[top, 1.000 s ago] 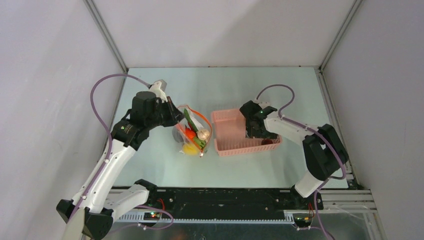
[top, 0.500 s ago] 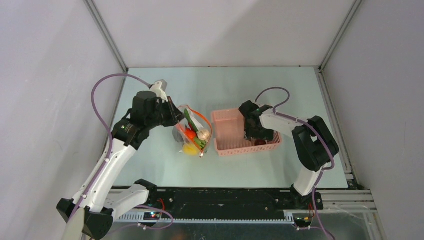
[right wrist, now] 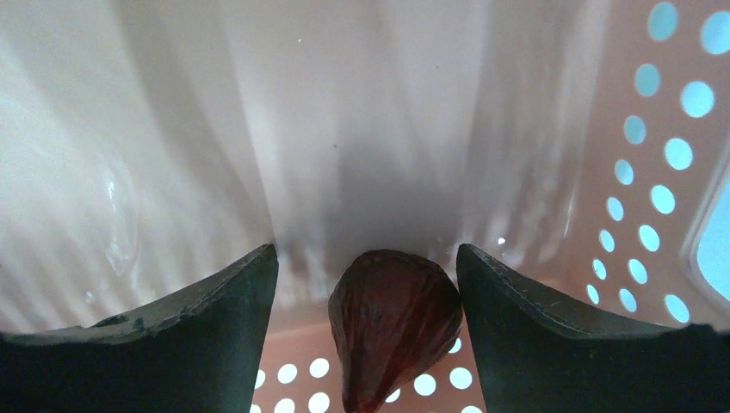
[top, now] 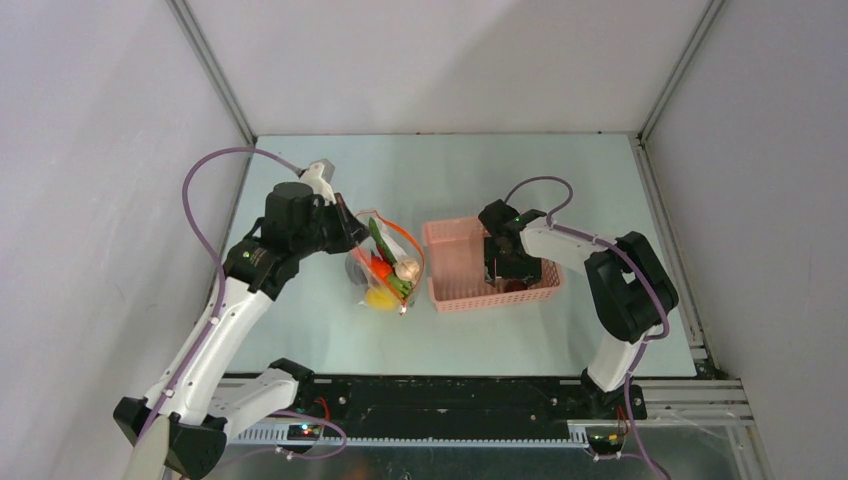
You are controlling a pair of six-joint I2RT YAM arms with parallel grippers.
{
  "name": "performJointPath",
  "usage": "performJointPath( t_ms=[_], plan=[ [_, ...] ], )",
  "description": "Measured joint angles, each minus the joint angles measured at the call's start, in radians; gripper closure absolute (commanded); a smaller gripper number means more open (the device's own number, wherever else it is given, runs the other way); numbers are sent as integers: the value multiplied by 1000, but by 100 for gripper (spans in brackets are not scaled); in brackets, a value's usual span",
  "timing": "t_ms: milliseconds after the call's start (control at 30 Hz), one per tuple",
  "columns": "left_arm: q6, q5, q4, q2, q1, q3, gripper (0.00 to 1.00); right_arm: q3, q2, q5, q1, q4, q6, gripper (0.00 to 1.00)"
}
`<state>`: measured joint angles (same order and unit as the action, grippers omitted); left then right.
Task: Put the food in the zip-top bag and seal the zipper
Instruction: Pick up the fake fruit from the bin.
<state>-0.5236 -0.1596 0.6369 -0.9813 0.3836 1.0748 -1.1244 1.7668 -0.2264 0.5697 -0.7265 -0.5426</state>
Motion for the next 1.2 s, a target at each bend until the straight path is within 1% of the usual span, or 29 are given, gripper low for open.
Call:
performJointPath(
  t_ms=[100, 233, 267, 300, 333, 367, 433, 467, 500, 567, 700, 767, 900, 1067, 1200],
  plan=[
    [0, 0, 0, 0, 0, 0, 97, 0, -1, 24, -4, -12, 49, 22],
    [0, 0, 0, 0, 0, 0, 97, 0, -2, 34, -9, -38, 114, 30],
    [0, 0, 0, 0, 0, 0, 97, 0, -2, 34, -10, -43, 130, 35],
    [0, 0, 0, 0, 0, 0, 97, 0, -2, 34, -11, -48, 138, 37],
    [0, 0, 0, 0, 0, 0, 97, 0, -2, 35, -12, -51, 148, 42],
    [0, 0, 0, 0, 0, 0, 97, 0, -2, 37, -13, -53, 155, 44],
    [0, 0, 0, 0, 0, 0, 97, 0, -2, 39, -14, -54, 163, 53],
    [0, 0, 0, 0, 0, 0, 97, 0, -2, 41, -15, -53, 165, 59],
    [0, 0, 0, 0, 0, 0, 97, 0, -2, 43, -16, -53, 170, 61],
    [0, 0, 0, 0, 0, 0, 98, 0, -2, 47, -16, -51, 174, 70],
    [0, 0, 0, 0, 0, 0, 98, 0, -22, 52, -16, -37, 178, 78],
    [0, 0, 0, 0, 0, 0, 98, 1, -55, 51, -16, -26, 178, 81],
    [0, 0, 0, 0, 0, 0, 98, 1, -157, 51, -16, 4, 178, 83],
    [0, 0, 0, 0, 0, 0, 98, 2, -297, 56, -13, 38, 180, 83],
    [0, -1, 0, 0, 0, 0, 98, 3, -430, 101, 13, 90, 193, 83]
  ],
)
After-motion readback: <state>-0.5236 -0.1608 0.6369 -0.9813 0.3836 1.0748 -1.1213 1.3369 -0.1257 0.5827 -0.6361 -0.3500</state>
